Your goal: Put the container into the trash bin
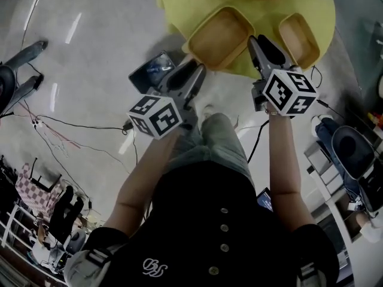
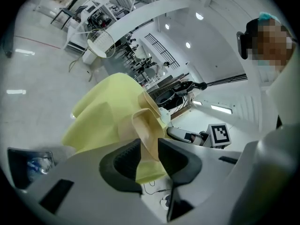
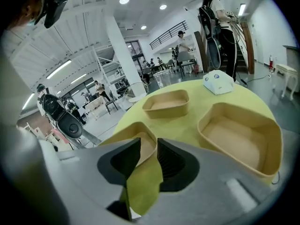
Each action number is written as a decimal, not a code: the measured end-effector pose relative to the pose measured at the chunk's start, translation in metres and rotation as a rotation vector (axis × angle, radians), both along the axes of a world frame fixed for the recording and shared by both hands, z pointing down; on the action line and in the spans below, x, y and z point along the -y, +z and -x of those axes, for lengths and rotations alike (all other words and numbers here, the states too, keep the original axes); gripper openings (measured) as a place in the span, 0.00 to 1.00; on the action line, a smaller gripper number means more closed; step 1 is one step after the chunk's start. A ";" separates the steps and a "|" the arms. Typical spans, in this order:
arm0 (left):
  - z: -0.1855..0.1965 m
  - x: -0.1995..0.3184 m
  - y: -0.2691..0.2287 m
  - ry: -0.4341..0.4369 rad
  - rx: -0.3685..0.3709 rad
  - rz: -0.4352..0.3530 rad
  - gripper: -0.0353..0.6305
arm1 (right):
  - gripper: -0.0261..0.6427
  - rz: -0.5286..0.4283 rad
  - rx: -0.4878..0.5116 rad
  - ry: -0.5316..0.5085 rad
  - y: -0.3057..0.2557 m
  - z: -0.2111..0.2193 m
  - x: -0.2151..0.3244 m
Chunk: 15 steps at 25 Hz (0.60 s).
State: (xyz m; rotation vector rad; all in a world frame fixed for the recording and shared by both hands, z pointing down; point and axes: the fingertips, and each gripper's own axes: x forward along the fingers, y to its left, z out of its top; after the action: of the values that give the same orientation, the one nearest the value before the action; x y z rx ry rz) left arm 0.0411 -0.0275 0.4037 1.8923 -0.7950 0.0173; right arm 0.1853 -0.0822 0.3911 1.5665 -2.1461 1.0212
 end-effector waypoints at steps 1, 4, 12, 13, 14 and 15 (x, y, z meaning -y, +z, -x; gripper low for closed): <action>-0.001 0.001 0.003 0.002 -0.005 0.007 0.21 | 0.19 0.004 0.002 0.004 0.004 -0.001 0.004; -0.003 0.008 0.013 0.007 -0.029 0.030 0.21 | 0.19 0.016 0.008 0.023 0.017 -0.003 0.018; 0.002 0.027 0.024 0.011 -0.046 0.047 0.21 | 0.19 0.037 0.021 0.028 0.033 0.007 0.042; 0.001 0.027 0.025 0.012 -0.048 0.050 0.21 | 0.19 0.041 0.022 0.024 0.034 0.008 0.042; 0.000 0.027 0.026 0.014 -0.048 0.053 0.21 | 0.19 0.044 0.021 0.021 0.035 0.008 0.042; 0.000 0.027 0.027 0.016 -0.046 0.057 0.21 | 0.18 0.046 0.018 0.020 0.036 0.009 0.042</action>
State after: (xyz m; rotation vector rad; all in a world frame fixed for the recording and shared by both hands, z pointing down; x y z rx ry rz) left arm 0.0412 -0.0549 0.4303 1.8392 -0.7413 0.0061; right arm 0.1767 -0.1244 0.4268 1.5665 -2.1078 1.0875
